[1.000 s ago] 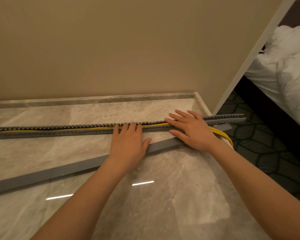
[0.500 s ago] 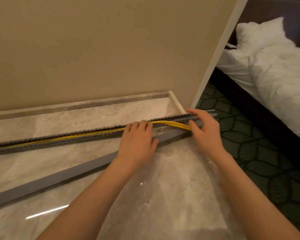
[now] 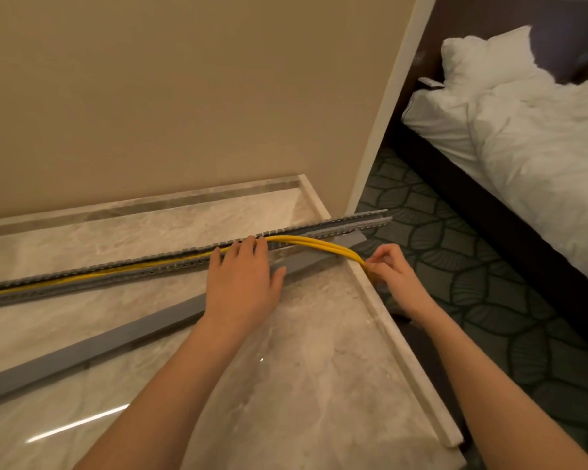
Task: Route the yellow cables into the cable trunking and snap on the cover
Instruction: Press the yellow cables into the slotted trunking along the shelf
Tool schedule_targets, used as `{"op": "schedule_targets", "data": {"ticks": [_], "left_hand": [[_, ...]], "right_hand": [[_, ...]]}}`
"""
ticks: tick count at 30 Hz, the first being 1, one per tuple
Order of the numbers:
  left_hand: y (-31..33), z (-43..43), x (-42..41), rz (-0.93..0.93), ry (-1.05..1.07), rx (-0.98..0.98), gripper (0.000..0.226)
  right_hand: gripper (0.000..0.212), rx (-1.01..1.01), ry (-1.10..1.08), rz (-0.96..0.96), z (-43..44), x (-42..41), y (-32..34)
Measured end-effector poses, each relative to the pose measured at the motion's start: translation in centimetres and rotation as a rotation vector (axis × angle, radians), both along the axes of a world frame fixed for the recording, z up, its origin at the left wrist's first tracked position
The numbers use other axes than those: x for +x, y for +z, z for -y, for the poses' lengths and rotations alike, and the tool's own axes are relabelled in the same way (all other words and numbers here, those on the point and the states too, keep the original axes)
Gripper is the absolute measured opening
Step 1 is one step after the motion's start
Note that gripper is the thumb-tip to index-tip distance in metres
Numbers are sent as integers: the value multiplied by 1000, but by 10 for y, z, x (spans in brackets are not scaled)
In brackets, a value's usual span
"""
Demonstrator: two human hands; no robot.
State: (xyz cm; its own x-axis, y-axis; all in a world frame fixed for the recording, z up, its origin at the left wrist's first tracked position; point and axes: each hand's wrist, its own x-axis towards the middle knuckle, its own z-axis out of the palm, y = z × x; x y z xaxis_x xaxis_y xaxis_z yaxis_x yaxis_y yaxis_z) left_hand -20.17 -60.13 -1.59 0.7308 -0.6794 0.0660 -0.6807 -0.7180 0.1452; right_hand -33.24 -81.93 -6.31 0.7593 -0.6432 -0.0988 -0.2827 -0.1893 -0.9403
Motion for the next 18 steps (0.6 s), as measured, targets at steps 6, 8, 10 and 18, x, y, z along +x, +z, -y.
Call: {"op": "schedule_targets", "data": {"ticks": [6,8,10,18], "left_hand": [[-2,0,-3,1,24,24,63],[-3,-2,-2,-11,25,35,64],[-3,-4,-1,-28,30,39,64],[0,-7,0,-64,30,20,62]], "right_hand": [[11,-75,237,-247,11,-10,-16],[3,-172,207,-246,9,-9,-18],[9,-271,152,-218,10,-8,-17],[12,-251,-140,21,8,4,-1]]}}
